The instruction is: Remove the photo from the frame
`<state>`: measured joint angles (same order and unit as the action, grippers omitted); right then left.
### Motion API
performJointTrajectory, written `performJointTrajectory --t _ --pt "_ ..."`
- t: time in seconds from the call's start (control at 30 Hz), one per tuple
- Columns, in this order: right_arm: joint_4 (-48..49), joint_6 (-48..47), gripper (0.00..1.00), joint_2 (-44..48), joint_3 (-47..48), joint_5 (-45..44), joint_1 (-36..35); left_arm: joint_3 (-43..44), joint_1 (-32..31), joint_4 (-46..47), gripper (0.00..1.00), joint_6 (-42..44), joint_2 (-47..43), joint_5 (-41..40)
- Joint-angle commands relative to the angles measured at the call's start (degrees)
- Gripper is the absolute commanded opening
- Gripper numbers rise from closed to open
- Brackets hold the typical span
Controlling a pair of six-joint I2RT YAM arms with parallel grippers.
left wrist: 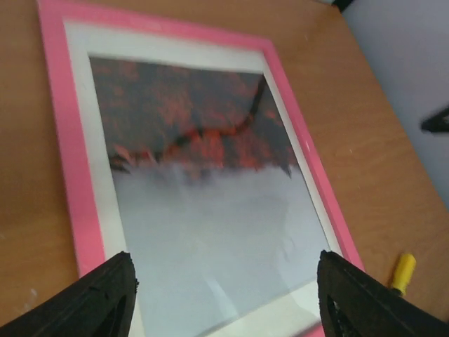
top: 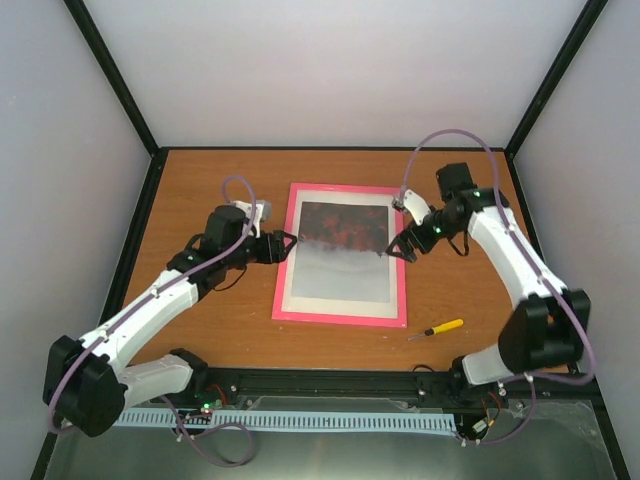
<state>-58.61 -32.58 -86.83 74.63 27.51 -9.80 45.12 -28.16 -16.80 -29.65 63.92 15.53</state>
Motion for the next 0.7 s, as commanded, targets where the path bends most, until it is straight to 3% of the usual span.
performJointTrajectory --t 0.0,0.1,0.2,0.27,0.33,0.37,0.43,0.5,0.57,0.67 --pt "-5.34 -12.75 1.0 8.72 -8.27 14.94 -5.39 1.74 -0.58 4.98 0.74 11.67 -2.88 -9.47" --pt "6.83 -6.13 1.0 16.71 -16.77 5.53 -14.41 0.87 -0.48 10.59 0.99 12.69 -4.06 -16.29" --pt "13.61 -7.12 1.0 22.3 -23.68 -2.04 -21.53 0.15 -0.32 13.72 1.0 10.14 -3.69 -19.82" --pt "15.42 -8.84 1.0 23.65 -26.19 -3.49 -23.52 -1.25 -0.23 16.43 1.0 9.66 -2.9 -16.94" --pt "15.75 -10.5 0.93 23.3 -27.22 -2.64 -24.0 -2.56 -0.22 18.1 1.0 11.19 -1.39 -11.03" --pt "15.82 -11.2 0.88 22.77 -27.58 -2.27 -24.22 -2.89 -0.23 17.81 0.98 12.24 -0.28 -8.14" --pt "16.63 -11.97 0.8 21.55 -28.77 -2.59 -25.22 -3.66 -0.2 16.3 0.71 11.18 2.34 -8.8" --pt "18.69 -11.73 0.75 20.4 -30.14 -4.45 -26.94 -4.91 -0.22 15.41 0.57 10.02 4.28 -8.49" --pt "20.03 -11.81 0.71 19.68 -31.28 -6.61 -28.91 -6.5 -0.42 16.76 0.5 10.48 3.89 -4.84" --pt "21.45 -12.33 0.68 18.39 -32.83 -10.13 -32.32 -7.48 -1.66 15.6 0.48 13.15 1.76 -3.07"
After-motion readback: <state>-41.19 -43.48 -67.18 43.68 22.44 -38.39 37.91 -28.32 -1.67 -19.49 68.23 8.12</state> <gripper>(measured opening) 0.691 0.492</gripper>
